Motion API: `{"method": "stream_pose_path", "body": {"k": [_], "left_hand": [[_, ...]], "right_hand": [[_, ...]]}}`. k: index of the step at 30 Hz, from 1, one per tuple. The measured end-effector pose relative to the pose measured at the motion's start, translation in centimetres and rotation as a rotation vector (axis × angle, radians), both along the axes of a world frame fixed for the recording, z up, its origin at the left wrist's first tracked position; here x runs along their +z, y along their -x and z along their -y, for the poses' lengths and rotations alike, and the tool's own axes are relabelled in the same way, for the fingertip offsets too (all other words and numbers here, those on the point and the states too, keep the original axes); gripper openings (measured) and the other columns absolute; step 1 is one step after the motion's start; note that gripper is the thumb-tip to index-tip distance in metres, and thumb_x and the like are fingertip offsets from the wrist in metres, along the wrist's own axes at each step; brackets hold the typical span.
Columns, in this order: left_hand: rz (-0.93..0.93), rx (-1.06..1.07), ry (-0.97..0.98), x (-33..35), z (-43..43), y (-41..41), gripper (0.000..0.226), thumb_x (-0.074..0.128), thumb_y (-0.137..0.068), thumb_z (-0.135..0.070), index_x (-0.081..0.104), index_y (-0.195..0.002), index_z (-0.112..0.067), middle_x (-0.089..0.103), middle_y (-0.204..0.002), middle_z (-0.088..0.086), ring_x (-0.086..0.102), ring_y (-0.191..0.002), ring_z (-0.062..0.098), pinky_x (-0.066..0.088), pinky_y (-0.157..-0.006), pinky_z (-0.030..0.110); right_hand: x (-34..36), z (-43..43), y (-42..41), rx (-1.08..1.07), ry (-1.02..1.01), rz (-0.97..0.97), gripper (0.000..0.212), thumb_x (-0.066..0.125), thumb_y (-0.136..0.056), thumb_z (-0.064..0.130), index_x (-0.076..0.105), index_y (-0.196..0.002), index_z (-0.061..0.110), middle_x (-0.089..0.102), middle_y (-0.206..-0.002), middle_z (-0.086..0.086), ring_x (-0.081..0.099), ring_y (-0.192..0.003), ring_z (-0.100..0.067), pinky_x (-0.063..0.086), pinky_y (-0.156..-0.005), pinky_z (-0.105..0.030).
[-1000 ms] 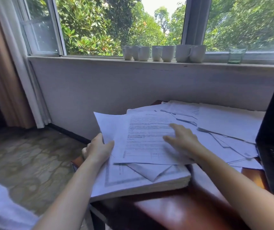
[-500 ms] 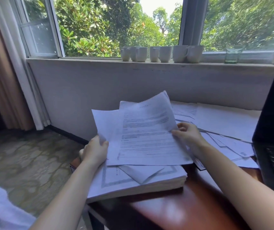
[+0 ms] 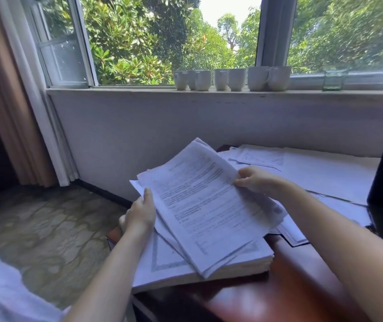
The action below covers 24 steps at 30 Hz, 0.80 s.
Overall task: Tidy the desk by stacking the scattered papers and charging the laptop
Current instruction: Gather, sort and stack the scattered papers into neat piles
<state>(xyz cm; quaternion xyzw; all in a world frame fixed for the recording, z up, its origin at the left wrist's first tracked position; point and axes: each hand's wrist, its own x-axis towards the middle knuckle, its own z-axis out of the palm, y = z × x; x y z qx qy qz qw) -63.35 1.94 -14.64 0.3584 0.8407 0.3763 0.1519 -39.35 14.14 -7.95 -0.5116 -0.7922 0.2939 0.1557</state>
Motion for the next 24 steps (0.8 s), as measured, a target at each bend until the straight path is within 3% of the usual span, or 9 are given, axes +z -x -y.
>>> {"method": "stream_pose_path", "body": {"k": [3,8,12,15,17,19,21,24], "left_hand": [[-0.024,-0.023,-0.01,-0.2,0.0,0.3,0.068,0.021,-0.083,-0.062,0.057,-0.119,-0.018,0.061,-0.123,0.002,0.05,-0.12,0.026,0.027,-0.104,0.041],[0.007,-0.027,-0.001,0.1,0.2,0.2,0.066,0.03,-0.064,-0.058,0.057,-0.11,-0.02,0.065,-0.112,-0.004,0.055,-0.112,0.024,0.033,-0.103,0.042],[-0.079,-0.03,0.038,-0.1,0.1,0.3,0.044,0.042,-0.082,-0.048,0.054,-0.113,-0.019,0.064,-0.116,-0.001,0.055,-0.112,0.025,0.034,-0.099,0.039],[-0.142,-0.019,0.055,-0.1,0.3,0.2,0.031,0.042,-0.093,-0.031,0.047,-0.117,-0.013,0.059,-0.125,0.005,0.051,-0.119,0.027,0.03,-0.099,0.037],[-0.155,-0.023,0.052,-0.1,0.5,0.0,0.028,0.04,-0.095,-0.029,0.044,-0.116,-0.011,0.057,-0.127,0.007,0.05,-0.12,0.028,0.029,-0.099,0.037],[-0.129,-0.035,0.035,0.1,0.6,-0.2,0.026,0.039,-0.092,-0.034,0.038,-0.108,-0.013,0.058,-0.126,0.009,0.05,-0.119,0.029,0.028,-0.097,0.037],[-0.052,-0.042,0.001,0.5,0.8,-0.4,0.045,0.034,-0.075,-0.045,0.033,-0.108,-0.015,0.059,-0.125,0.009,0.05,-0.119,0.029,0.027,-0.097,0.036],[0.019,-0.047,0.015,1.1,0.8,-0.6,0.085,0.028,-0.059,-0.046,0.027,-0.137,-0.011,0.053,-0.134,0.01,0.044,-0.126,0.03,0.025,-0.103,0.035]], "right_hand": [[-0.7,0.0,1.2,0.048,-0.004,0.066,0.016,0.053,-0.094,0.022,0.062,-0.097,0.009,0.062,-0.099,-0.004,0.056,-0.087,-0.019,0.046,-0.08,-0.03],[-0.5,0.0,1.2,0.054,0.017,0.098,0.021,0.051,-0.096,0.025,0.06,-0.104,0.008,0.062,-0.111,-0.009,0.06,-0.101,-0.027,0.048,-0.09,-0.037],[0.0,0.6,1.6,0.054,-0.05,0.181,0.011,0.05,-0.096,0.025,0.054,-0.098,0.015,0.059,-0.112,-0.005,0.055,-0.1,-0.022,0.042,-0.083,-0.031],[0.5,1.6,1.7,0.01,-0.146,0.265,0.023,0.05,-0.095,0.032,0.051,-0.11,0.015,0.054,-0.116,-0.004,0.051,-0.105,-0.023,0.036,-0.076,-0.029],[0.9,2.3,1.3,-0.005,-0.123,0.249,0.031,0.053,-0.092,0.035,0.054,-0.115,0.015,0.055,-0.112,-0.002,0.053,-0.099,-0.022,0.04,-0.076,-0.029],[1.1,2.8,0.8,0.023,-0.089,0.183,0.022,0.056,-0.091,0.032,0.061,-0.104,0.016,0.06,-0.1,-0.002,0.058,-0.087,-0.02,0.044,-0.07,-0.028],[1.3,3.5,0.2,0.014,-0.113,0.073,0.017,0.056,-0.091,0.027,0.06,-0.081,0.014,0.059,-0.078,-0.002,0.055,-0.068,-0.016,0.04,-0.057,-0.025],[0.5,4.3,-0.2,-0.078,-0.121,-0.101,0.021,0.054,-0.092,0.023,0.056,-0.075,0.013,0.056,-0.074,-0.003,0.051,-0.061,-0.014,0.037,-0.053,-0.024]]}}
